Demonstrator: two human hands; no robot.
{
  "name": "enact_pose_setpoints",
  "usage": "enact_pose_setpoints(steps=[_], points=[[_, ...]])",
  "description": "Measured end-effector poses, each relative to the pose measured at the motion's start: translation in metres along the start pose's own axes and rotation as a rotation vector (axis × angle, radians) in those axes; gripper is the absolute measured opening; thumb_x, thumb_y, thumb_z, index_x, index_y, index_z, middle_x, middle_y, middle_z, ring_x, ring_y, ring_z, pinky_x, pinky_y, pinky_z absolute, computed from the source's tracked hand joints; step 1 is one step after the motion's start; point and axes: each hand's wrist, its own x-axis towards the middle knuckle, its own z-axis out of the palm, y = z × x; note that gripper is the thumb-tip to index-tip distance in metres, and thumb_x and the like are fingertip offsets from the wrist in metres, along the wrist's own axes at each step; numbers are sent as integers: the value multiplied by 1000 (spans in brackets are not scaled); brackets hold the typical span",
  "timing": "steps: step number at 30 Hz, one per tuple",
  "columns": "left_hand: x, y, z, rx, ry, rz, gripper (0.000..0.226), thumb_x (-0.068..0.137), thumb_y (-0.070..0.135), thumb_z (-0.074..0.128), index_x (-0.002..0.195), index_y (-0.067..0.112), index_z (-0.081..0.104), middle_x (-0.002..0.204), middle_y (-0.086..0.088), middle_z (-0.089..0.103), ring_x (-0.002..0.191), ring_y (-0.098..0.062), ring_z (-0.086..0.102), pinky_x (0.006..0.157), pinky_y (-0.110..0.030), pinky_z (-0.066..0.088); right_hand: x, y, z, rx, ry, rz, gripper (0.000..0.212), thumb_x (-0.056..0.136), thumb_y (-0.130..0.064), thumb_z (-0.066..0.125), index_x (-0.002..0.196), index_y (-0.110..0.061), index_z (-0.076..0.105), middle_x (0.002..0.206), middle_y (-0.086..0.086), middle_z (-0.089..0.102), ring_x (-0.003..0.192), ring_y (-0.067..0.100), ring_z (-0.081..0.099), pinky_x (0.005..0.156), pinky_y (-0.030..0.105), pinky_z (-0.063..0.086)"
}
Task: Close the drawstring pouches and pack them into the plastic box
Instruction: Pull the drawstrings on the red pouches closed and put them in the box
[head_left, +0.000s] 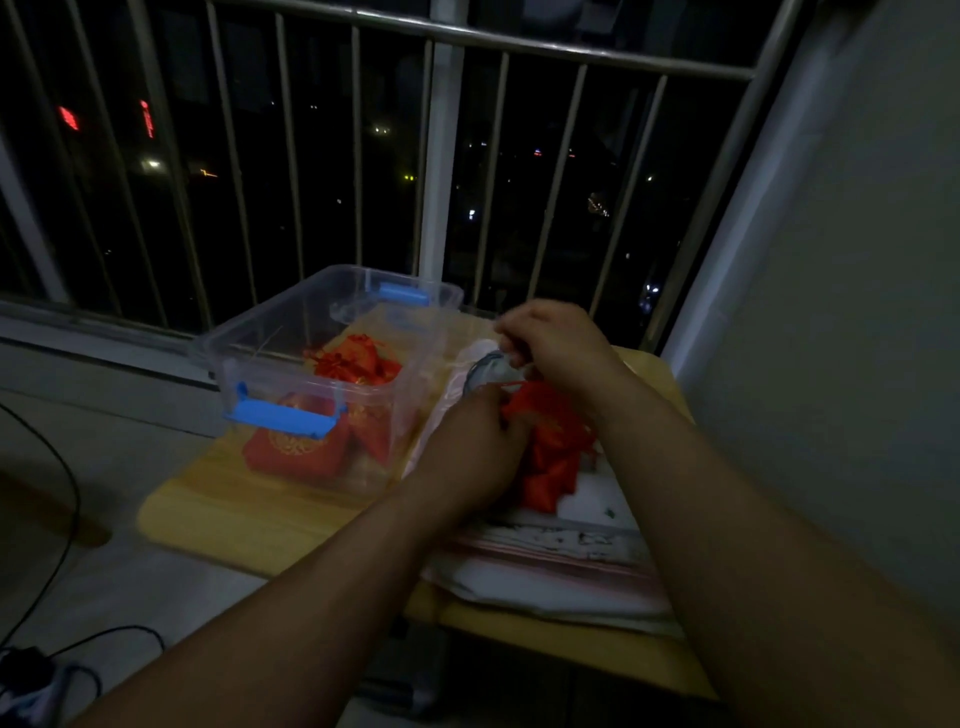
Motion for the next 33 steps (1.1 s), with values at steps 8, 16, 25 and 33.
enact_pose_setpoints(steps=[8, 16, 25, 33], points=[[-2, 5, -5, 42, -55, -64, 54, 90, 59, 53, 130, 24, 63, 116, 4, 72, 102, -16, 68, 92, -40, 56, -48, 86, -64, -207, 271, 180, 28, 92, -21, 62, 65, -12, 64, 64, 7, 62, 62, 21, 55, 62, 31, 41], [-10, 16, 0, -44, -68, 7, 28, 101, 25, 61, 129, 24, 67, 117, 4, 72, 99, -11, 70, 91, -40, 59, -54, 90, -58, 135, 194, 295, 12, 94, -20, 73, 93, -8, 76, 96, 15, 78, 89, 30, 75, 80, 40, 63], [-16, 30, -12, -149, 10, -76, 69, 94, 78, 36, 95, 21, 74, 92, -3, 75, 83, -18, 72, 85, -49, 59, -57, 77, -64, 449, 185, 46, 17, 93, -5, 68, 92, -22, 71, 106, 8, 68, 97, 28, 64, 79, 41, 54], [-14, 50, -16, -540, -36, -96, 17, 105, 26, 56, 103, 27, 73, 98, 3, 78, 92, -16, 75, 81, -37, 61, -75, 79, -65, 628, 37, 90, 16, 92, 4, 64, 101, -10, 64, 97, 10, 74, 89, 25, 71, 76, 40, 61]])
